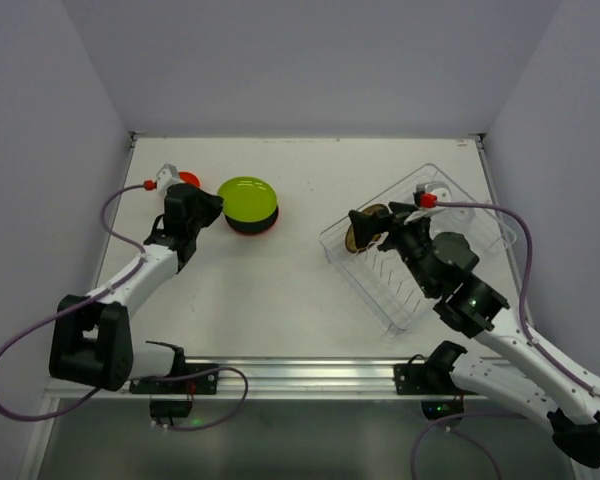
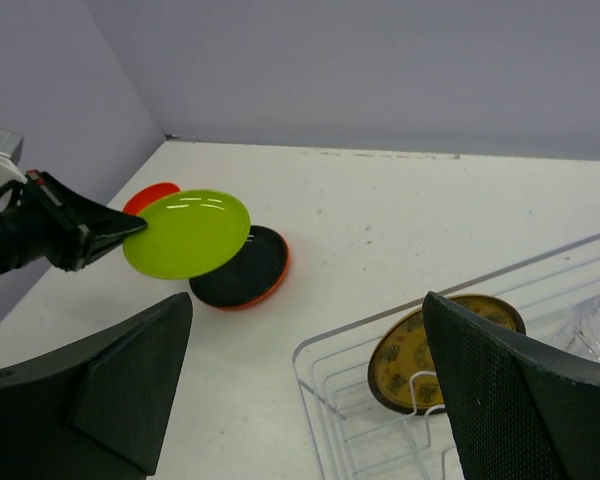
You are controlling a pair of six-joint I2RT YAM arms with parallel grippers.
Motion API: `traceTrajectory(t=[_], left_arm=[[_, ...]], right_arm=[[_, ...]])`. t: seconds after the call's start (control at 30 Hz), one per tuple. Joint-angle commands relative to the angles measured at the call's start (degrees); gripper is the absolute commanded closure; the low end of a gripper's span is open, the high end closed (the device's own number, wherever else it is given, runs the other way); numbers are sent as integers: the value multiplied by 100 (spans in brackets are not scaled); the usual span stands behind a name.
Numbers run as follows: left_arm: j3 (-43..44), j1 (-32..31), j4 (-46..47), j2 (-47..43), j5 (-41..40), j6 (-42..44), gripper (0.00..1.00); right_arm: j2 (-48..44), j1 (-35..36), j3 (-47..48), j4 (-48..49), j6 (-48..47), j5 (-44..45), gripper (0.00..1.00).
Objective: Unload the mixed dishes from the dish rack
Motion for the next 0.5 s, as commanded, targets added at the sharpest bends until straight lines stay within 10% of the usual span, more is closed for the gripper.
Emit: traceTrajectory(t=[0.0, 0.47], left_arm=[[328, 232, 1327, 604, 79, 391, 100], [1085, 258, 1240, 2250, -140, 1209, 100]], right_arm=[[-523, -76, -233, -130, 716, 361, 1], [-1448, -68, -911, 310, 391, 204, 1]])
